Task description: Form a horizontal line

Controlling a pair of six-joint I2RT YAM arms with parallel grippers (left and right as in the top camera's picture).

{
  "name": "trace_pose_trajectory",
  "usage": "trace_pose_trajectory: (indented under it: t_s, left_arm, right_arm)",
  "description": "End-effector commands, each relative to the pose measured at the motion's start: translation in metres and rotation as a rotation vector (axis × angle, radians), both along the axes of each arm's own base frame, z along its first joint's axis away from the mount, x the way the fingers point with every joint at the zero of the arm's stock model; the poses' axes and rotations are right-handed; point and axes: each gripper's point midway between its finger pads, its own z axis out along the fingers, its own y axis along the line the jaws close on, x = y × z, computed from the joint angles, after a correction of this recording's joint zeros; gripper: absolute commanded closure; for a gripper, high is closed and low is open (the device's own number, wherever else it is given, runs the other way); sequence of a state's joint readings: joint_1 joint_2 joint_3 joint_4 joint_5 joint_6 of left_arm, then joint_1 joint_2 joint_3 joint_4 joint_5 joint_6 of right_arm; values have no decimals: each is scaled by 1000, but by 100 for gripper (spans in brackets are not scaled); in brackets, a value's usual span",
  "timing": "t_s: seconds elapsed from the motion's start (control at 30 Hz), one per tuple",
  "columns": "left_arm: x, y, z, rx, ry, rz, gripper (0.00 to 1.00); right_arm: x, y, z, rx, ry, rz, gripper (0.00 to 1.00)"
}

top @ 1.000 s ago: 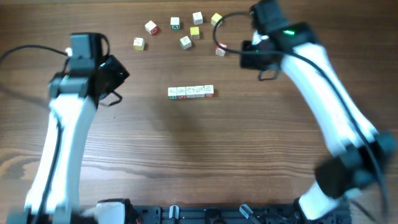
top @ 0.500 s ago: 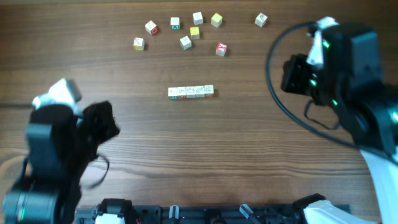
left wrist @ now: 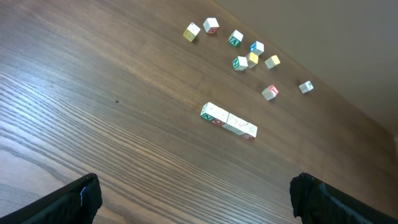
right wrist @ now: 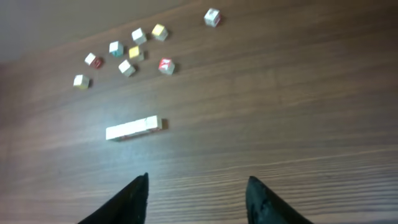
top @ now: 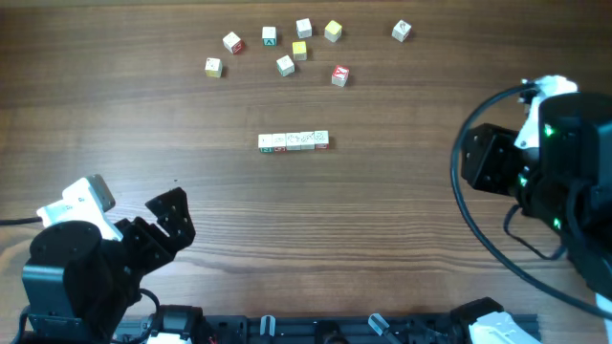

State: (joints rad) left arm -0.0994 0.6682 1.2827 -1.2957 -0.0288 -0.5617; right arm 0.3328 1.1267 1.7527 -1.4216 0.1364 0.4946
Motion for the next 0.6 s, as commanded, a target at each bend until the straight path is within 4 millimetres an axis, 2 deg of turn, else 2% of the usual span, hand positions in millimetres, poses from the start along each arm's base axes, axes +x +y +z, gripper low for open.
trace_pose_trajectory:
  t_s: [0.0, 0.07, 0.4, 0.57]
  left_arm:
    - [0, 0, 0, 10, -2, -6, 0]
    - [0, 0, 0, 10, -2, -6, 0]
    - [0, 0, 0, 10, -2, -6, 0]
    - [0, 0, 0, 10, -2, -6, 0]
  right_arm:
    - [-11, -15, 11, -5, -54, -67, 32]
    - [-16, -17, 8, 2, -36, -80, 0]
    - [-41, -25, -19, -23, 123, -118, 0]
    - [-41, -22, -20, -40, 128, -74, 0]
